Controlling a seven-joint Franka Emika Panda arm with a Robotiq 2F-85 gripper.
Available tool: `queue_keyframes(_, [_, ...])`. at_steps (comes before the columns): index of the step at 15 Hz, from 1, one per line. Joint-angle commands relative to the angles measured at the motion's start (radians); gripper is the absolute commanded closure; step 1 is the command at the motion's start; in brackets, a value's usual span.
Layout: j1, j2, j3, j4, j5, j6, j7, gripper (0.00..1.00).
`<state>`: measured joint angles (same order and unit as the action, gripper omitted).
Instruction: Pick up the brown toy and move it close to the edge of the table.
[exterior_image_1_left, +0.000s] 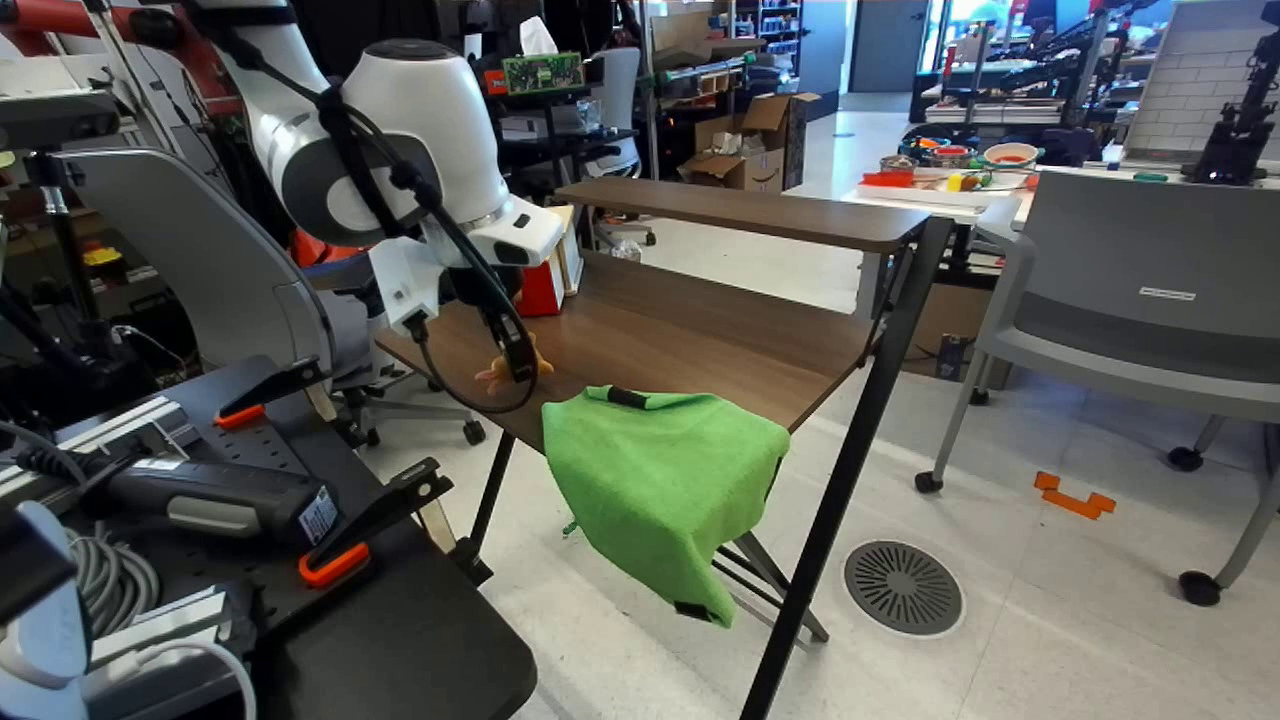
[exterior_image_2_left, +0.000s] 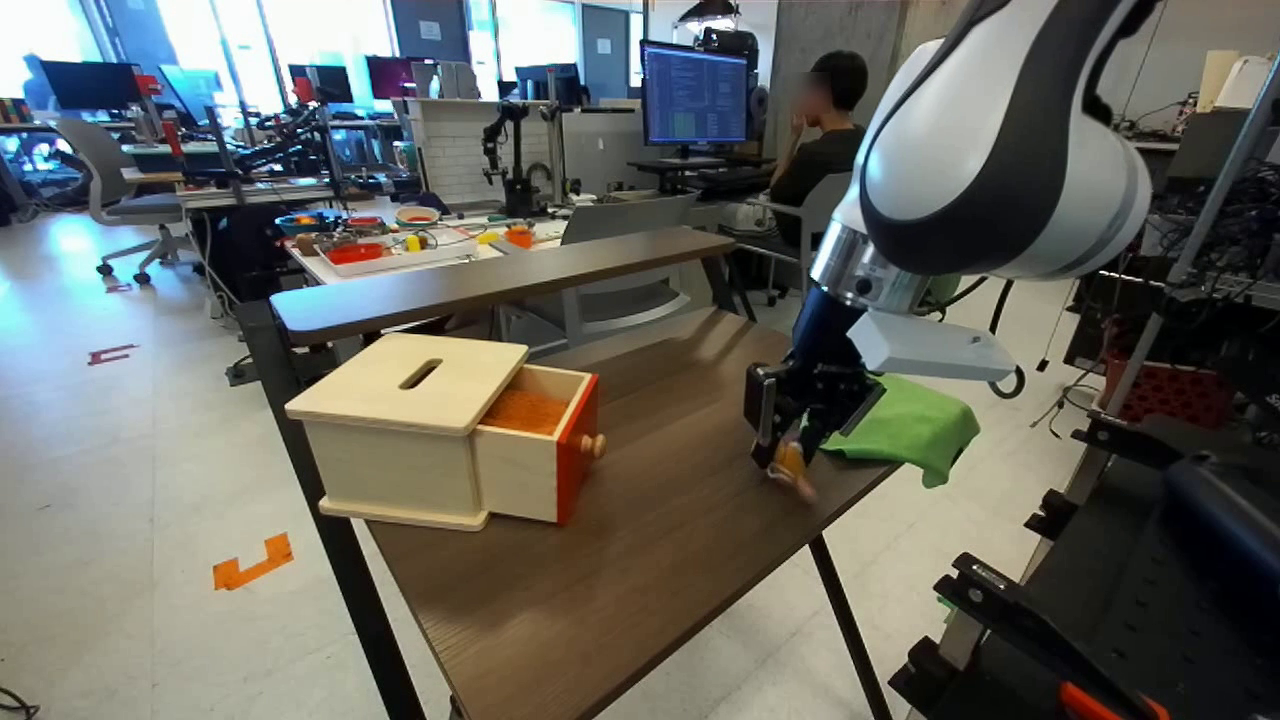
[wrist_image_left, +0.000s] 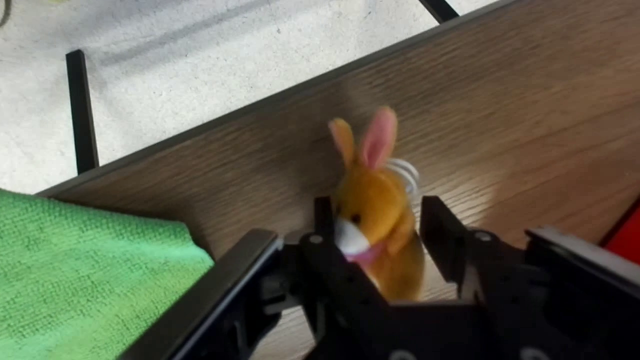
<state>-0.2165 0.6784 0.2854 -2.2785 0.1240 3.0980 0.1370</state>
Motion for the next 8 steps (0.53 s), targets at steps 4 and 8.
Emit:
queue_keyframes(4, [0.012, -0.116, -0.009, -0.024, 0.038, -0.069, -0.012, 0.01])
queue_keyframes(8, [0.001, -0.103, 0.011, -0.005, 0.059, -0.041, -0.03, 0.0])
